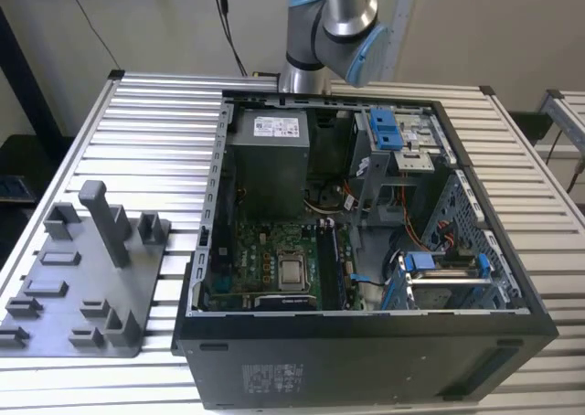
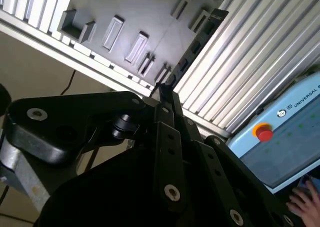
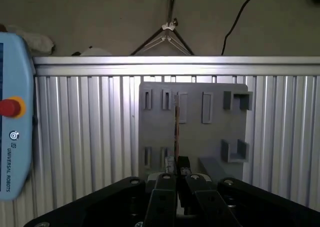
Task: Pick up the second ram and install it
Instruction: 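Pick up the second ram and move it above second insertion slot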
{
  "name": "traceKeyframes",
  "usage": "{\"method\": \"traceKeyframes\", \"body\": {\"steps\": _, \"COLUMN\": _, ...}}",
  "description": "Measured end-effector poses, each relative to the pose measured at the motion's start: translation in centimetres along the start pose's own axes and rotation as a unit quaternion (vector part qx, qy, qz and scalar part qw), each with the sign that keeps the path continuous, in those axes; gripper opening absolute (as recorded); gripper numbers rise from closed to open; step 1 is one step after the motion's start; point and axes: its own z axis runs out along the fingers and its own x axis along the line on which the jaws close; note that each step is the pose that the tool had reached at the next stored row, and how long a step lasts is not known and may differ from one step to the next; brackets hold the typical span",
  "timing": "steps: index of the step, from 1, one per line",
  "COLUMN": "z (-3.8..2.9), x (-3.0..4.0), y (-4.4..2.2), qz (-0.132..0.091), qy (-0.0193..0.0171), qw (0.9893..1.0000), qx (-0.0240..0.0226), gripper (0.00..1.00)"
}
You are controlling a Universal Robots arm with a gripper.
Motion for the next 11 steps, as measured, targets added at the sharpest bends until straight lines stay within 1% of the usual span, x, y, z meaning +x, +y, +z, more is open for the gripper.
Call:
{"method": "traceKeyframes", "body": {"steps": 5, "z": -1.22, "x": -0.03, "y": 0.02, "qz": 0.0, "qy": 0.0, "qw": 1.0, "qx": 0.0001, "gripper": 0.13}}
{"method": "traceKeyframes", "body": {"steps": 9, "z": -2.53, "x": -0.06, "y": 0.04, "qz": 0.0, "qy": 0.0, "qw": 1.0, "qx": 0.0002, "gripper": 0.13}}
{"method": "traceKeyframes", "body": {"steps": 11, "z": -3.01, "x": -0.07, "y": 0.04, "qz": 0.0, "qy": 0.0, "qw": 1.0, "qx": 0.0002, "gripper": 0.13}}
